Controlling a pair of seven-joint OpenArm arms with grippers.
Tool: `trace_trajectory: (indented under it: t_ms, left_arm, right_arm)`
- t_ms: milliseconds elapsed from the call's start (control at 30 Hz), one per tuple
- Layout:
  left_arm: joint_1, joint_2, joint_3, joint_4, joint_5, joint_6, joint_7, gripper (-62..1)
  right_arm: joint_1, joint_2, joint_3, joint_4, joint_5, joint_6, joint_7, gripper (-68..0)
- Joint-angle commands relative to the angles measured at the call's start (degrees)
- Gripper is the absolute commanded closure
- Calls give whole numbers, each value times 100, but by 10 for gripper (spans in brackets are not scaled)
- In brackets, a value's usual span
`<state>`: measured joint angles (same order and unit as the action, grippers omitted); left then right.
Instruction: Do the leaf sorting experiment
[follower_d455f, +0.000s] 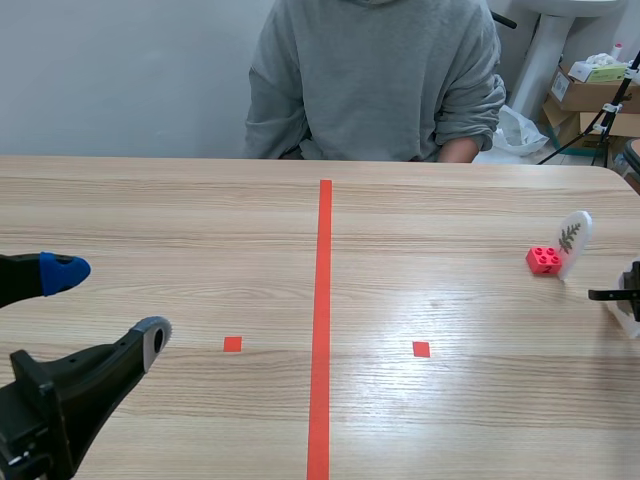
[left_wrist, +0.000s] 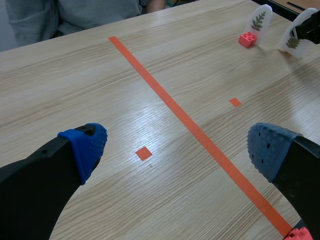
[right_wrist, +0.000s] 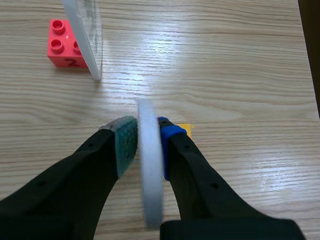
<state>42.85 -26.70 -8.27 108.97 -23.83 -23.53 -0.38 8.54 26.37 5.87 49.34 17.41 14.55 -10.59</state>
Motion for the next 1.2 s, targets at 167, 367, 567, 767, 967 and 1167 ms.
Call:
trace_trajectory:
  t_ms: [167, 367, 567, 767, 967, 1167]
  left_arm:
    - [-20, 15, -22, 122, -55, 26, 24, -602]
    - [-20, 15, -22, 122, -55, 26, 22, -602]
    - [-20, 15, -22, 122, -55, 26, 22, -602]
    - [-20, 15, -22, 122, -55, 26, 20, -602]
    - [-20, 15, -22, 122, -55, 26, 17, -602]
    - [-35, 15, -22, 122, -55, 26, 17, -602]
  right_arm:
    - [96, 142, -9, 120, -74, -22, 9, -147]
    - [96, 142, -9, 120, -162, -17, -48, -310]
    - [35, 184, 15, 181, 79, 9, -219, -475]
    - [-664, 282, 535, 977, 293, 560, -293, -495]
    - [-1991, 282, 1401, 2651, 369, 1246, -179, -559]
    - [-3477, 280, 2041, 4476, 535, 2090, -199, -580]
